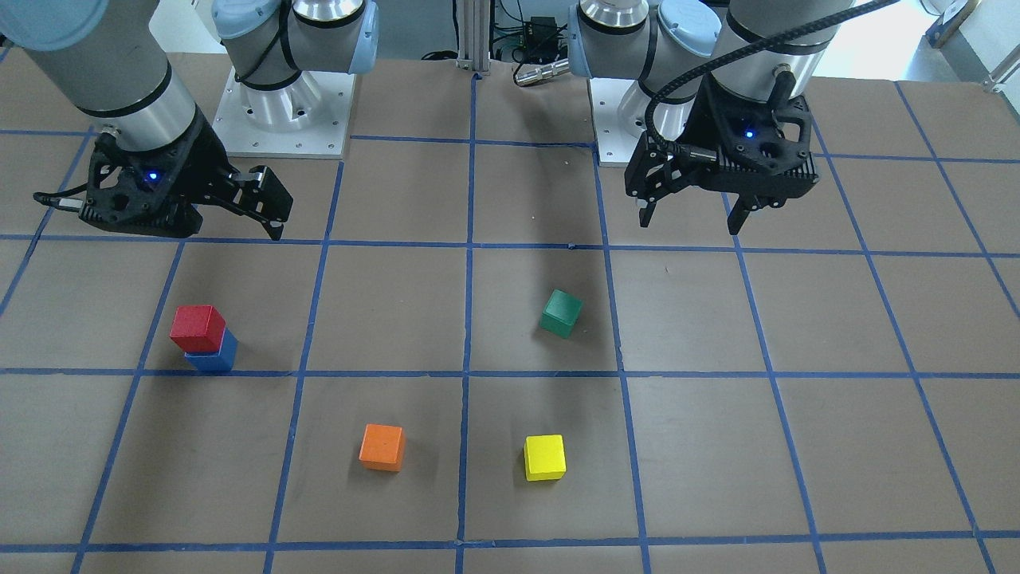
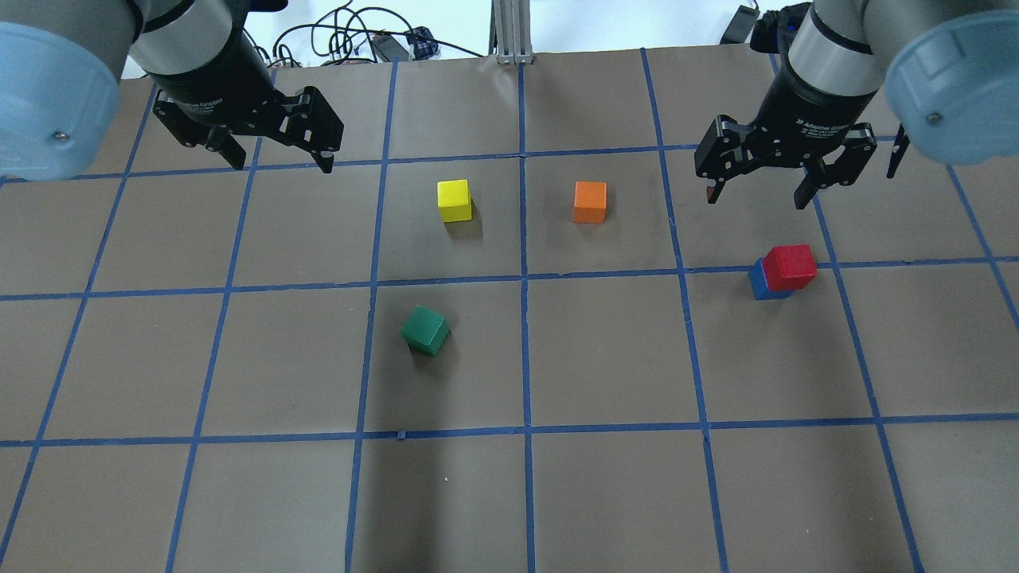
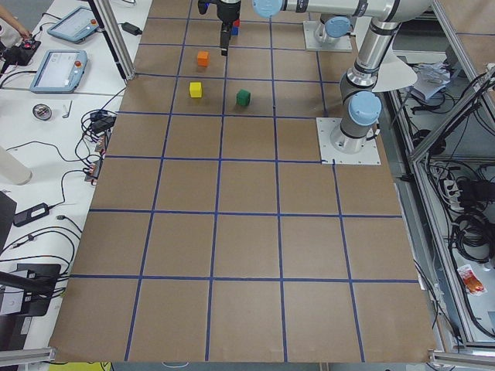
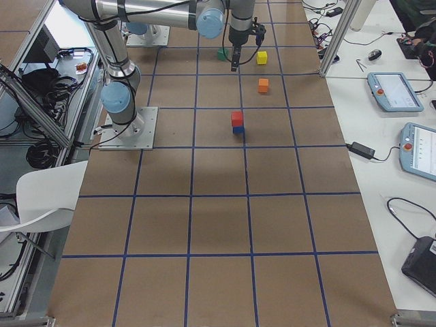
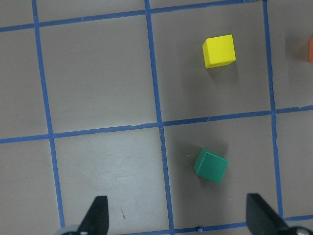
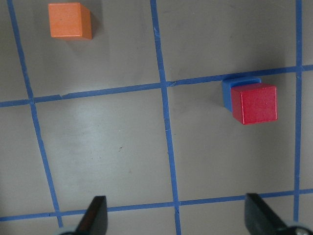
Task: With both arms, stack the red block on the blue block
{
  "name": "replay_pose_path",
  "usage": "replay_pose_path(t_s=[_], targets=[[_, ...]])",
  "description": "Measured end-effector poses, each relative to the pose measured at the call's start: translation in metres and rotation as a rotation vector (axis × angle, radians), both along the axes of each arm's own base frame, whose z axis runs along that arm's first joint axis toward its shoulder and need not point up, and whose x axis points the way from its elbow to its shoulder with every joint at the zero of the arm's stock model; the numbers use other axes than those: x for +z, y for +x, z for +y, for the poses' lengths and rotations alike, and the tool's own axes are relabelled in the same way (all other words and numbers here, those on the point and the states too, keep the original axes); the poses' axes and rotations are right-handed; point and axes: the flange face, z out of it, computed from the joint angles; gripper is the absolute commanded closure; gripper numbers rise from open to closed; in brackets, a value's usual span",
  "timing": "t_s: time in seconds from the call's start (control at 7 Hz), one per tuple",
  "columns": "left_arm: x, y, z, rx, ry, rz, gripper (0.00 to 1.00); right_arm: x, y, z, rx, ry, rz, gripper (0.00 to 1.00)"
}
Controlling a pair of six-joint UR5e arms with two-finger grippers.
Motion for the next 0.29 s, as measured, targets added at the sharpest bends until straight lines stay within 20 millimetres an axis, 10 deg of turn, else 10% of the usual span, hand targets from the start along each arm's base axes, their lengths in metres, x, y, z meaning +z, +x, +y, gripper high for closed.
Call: replay_pose_path(t_s=[0.29], targets=[[0.0004,0.0001,0.0003,0.0,-0.001,-0.001,0.0,0.0012,0.0035,0.0022,-0.001,-0.002,0.001,0.0]])
